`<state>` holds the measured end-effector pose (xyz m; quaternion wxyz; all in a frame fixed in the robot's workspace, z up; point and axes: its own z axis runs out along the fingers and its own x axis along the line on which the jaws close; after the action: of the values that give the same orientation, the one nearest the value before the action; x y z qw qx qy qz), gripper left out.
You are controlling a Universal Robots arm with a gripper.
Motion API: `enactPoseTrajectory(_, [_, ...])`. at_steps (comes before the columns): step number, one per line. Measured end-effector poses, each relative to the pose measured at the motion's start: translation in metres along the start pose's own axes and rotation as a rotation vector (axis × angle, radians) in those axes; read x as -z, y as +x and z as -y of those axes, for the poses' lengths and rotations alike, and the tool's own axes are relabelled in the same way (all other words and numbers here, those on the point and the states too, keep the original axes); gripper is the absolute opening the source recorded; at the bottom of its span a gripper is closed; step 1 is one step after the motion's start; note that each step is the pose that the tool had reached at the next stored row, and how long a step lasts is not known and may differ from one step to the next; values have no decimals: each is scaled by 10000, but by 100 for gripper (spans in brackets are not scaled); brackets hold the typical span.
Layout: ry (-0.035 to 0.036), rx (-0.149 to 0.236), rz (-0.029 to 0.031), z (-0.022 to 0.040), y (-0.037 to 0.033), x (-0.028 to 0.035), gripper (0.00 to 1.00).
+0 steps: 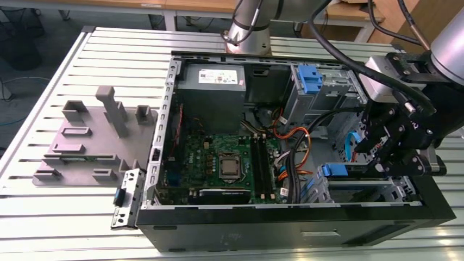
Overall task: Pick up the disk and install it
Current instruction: 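Insert the first disk wire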
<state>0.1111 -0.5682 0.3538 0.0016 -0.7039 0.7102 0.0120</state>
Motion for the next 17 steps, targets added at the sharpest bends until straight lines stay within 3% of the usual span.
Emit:
enactPoseTrajectory(8, [0, 0, 5, -1, -2, 65, 42])
enactPoseTrajectory(17, [0, 0, 4, -1, -42, 71, 42])
